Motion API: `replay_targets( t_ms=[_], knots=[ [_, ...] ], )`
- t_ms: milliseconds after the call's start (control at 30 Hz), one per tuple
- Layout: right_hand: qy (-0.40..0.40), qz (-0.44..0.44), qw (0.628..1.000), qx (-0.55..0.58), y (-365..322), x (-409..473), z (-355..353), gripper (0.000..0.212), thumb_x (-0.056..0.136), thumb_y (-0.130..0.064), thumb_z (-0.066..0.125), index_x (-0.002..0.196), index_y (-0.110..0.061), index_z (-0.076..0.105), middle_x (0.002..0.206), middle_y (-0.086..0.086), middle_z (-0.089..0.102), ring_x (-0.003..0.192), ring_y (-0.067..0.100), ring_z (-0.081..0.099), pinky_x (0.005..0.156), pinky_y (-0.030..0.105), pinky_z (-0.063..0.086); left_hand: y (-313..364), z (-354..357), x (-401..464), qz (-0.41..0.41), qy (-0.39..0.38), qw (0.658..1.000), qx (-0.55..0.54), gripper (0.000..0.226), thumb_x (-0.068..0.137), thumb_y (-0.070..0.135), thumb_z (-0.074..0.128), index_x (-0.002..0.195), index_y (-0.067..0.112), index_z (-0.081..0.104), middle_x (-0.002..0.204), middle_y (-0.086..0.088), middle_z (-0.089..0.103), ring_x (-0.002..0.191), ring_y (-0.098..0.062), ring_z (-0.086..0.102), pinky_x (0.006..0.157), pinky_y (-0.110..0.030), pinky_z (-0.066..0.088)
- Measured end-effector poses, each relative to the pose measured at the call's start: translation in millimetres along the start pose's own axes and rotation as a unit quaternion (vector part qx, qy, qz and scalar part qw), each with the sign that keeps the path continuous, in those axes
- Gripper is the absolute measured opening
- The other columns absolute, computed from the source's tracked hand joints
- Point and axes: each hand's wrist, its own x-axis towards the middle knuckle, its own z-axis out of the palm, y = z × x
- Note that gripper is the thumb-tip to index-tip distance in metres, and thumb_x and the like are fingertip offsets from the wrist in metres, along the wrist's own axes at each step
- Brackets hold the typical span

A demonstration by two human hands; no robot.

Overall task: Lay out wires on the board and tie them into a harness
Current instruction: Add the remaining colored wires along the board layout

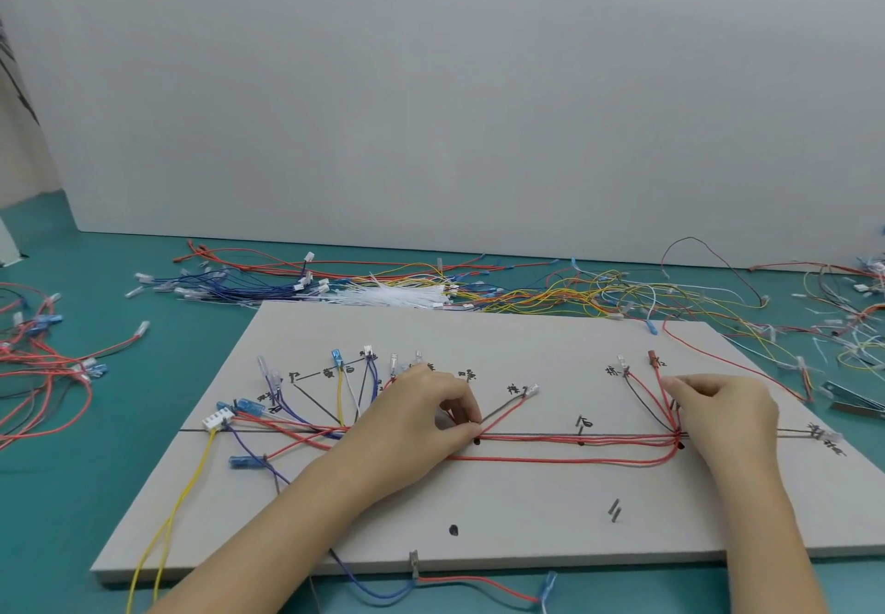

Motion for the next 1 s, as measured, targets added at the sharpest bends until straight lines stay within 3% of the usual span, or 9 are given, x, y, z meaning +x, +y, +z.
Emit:
replay_targets(
  t_ms=[300,433,500,633,1000],
  knots=[
    [0.003,0.024,1.000,-0.008,-4.4,1.9,0.0,0.013,0.082,-0.021,0.077,0.073,-0.011,0.074,0.069,0.003,0.066,0.073,0.025,0.057,0.069,0.033,0.042,-0.9,0.5,0.7,0.005,0.003,1.000,0.001,0.014,0.085,0.029,0.067,0.076,0.039,0.062,0.080,0.022,0.063,0.092,0.001,0.049,0.075,-0.014,0.038],
    [-0.005,0.086,0.996,0.027,-4.2,5.2,1.9,0.024,0.085,-0.023,0.073,0.063,-0.013,0.068,0.059,0.011,0.064,0.057,0.030,0.057,0.072,0.043,0.055,-0.6,0.5,1.2,0.004,0.005,1.000,0.000,0.011,0.085,0.029,0.067,0.077,0.036,0.063,0.080,0.022,0.063,0.091,0.000,0.049,0.077,-0.015,0.039],
    [-0.022,0.132,0.989,0.066,-4.3,6.6,1.2,0.024,0.086,-0.020,0.072,0.066,-0.007,0.068,0.061,0.014,0.064,0.051,0.027,0.055,0.068,0.043,0.057,-1.3,0.4,0.4,0.003,0.006,1.000,0.000,0.011,0.085,0.029,0.067,0.077,0.036,0.063,0.080,0.022,0.063,0.091,0.000,0.049,0.076,-0.014,0.039],
    [-0.049,0.180,0.974,0.128,-3.3,9.2,-0.1,0.024,0.089,-0.014,0.068,0.072,0.003,0.063,0.061,0.013,0.056,0.045,0.023,0.046,0.050,0.028,0.042,-1.9,0.5,-0.1,0.005,0.005,1.000,0.000,0.014,0.085,0.029,0.067,0.076,0.038,0.061,0.080,0.022,0.063,0.091,0.001,0.048,0.074,-0.011,0.036],
    [-0.061,0.207,0.968,0.126,-6.6,10.1,-2.0,0.030,0.091,-0.013,0.065,0.065,0.001,0.060,0.059,0.014,0.056,0.045,0.023,0.048,0.049,0.031,0.044,-2.2,1.5,-0.6,0.004,0.006,1.000,0.001,0.015,0.085,0.030,0.066,0.075,0.040,0.060,0.080,0.023,0.063,0.091,0.001,0.049,0.073,-0.010,0.035]
  ],
)
